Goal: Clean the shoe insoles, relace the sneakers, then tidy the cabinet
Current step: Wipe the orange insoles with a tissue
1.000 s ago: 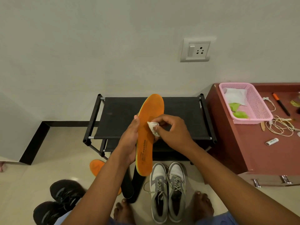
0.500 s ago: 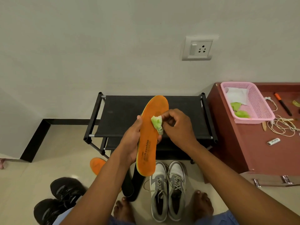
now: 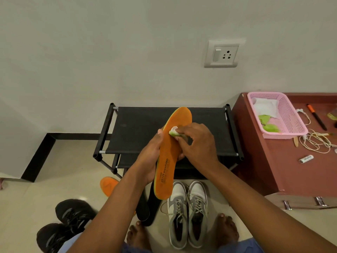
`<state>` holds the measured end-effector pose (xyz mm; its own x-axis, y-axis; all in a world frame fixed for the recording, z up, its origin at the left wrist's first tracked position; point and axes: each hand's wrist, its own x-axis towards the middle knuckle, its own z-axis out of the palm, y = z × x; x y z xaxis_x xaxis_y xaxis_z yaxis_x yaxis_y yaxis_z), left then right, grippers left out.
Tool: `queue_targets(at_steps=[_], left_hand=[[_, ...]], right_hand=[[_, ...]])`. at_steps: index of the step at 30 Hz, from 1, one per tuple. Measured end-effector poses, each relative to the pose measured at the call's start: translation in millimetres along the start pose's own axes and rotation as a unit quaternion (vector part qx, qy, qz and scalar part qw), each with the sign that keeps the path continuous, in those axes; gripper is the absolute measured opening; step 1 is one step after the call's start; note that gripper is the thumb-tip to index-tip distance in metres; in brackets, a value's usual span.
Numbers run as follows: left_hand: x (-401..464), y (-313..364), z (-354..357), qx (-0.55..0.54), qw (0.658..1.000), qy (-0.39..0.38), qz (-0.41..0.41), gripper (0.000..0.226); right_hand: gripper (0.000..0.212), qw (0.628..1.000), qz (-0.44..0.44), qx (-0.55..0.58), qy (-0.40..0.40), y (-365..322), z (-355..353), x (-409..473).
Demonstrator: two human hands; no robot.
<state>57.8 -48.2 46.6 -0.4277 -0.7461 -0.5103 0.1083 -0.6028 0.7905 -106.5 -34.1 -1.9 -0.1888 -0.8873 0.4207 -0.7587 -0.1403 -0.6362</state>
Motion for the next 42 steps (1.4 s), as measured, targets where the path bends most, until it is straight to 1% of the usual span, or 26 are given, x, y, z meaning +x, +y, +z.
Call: queue_targets(at_steps=[2,4,6,9,12,14,16,19,21,24,27,29,31,34,36,39,41,42], left_hand=[[1.3,-0.6,-1.1,0.004,1.0,0.002,0.003,0.036],[2.6,-0.3,-2.6,0.0,1.0,0.02,0.003,0.047],[3.1,1.6,-5.3,-0.03,0.999,0.035,-0.001,0.054],[5.3,2.3,-12.1,-0.064,0.996,0.067,-0.005,0.055],[7.7,1.2,-16.9,-0.071,0.994,0.078,-0.005,0.055],[7.4,0.5,-15.4,-0.051,0.996,0.072,-0.001,0.053],[6.3,-2.0,-10.0,-0.022,0.999,0.041,-0.001,0.054],[3.5,-6.5,-1.8,0.027,1.0,0.005,0.002,0.052],[1.9,-7.7,0.3,0.044,0.999,-0.021,0.009,0.047],[-1.6,-4.9,0.6,0.075,0.995,-0.061,0.003,0.041],[-3.4,-3.6,-0.4,0.089,0.992,-0.084,-0.012,0.034],[-3.0,-2.8,-0.4,0.07,0.994,-0.082,-0.024,0.033],[-1.1,-2.7,-2.1,0.048,0.997,-0.059,-0.011,0.033],[5.6,-2.1,-9.6,0.026,0.999,-0.001,0.03,0.047],[12.9,-1.8,-19.5,-0.034,0.999,0.033,0.026,0.056],[19.3,1.7,-33.9,-0.175,0.984,0.018,-0.005,0.072],[21.5,6.1,-41.8,-0.257,0.966,0.022,0.004,0.073],[22.1,8.4,-45.2,-0.273,0.961,0.028,0.016,0.07]], right_hand=[[0.024,1.0,-0.005,-0.003,0.001,-1.8,1.0,-0.5],[0.021,0.999,-0.029,0.013,-0.014,-9.3,2.0,-3.5],[0.021,0.995,-0.064,0.042,-0.056,-22.1,3.6,-10.7],[0.017,0.985,-0.087,0.083,-0.127,-36.3,8.8,-22.2],[0.014,0.982,-0.088,0.09,-0.142,-38.2,10.8,-25.8],[0.015,0.985,-0.085,0.071,-0.131,-36.6,10.4,-24.9],[0.016,0.99,-0.075,0.045,-0.107,-33.2,9.3,-22.4],[0.014,0.998,-0.048,0.011,-0.048,-23.4,3.9,-13.7],[0.009,1.0,-0.013,-0.021,0.003,-14.8,-2.8,-5.3],[0.008,0.993,0.061,-0.074,0.068,1.4,-13.9,7.5],[0.011,0.984,0.117,-0.1,0.085,19.3,-22.4,15.7],[0.012,0.986,0.124,-0.081,0.071,24.2,-23.3,15.4],[0.012,0.991,0.112,-0.057,0.042,19.6,-19.4,10.5],[0.017,0.997,0.069,-0.005,-0.033,1.2,-7.7,-1.5],[0.021,0.995,0.03,0.034,-0.091,-15.7,0.6,-10.2],[0.02,0.984,-0.008,0.094,-0.148,-41.6,7.4,-23.8],[0.017,0.972,0.004,0.146,-0.186,-52.3,7.5,-28.3],[0.016,0.96,0.017,0.18,-0.213,-55.7,6.6,-28.8]])
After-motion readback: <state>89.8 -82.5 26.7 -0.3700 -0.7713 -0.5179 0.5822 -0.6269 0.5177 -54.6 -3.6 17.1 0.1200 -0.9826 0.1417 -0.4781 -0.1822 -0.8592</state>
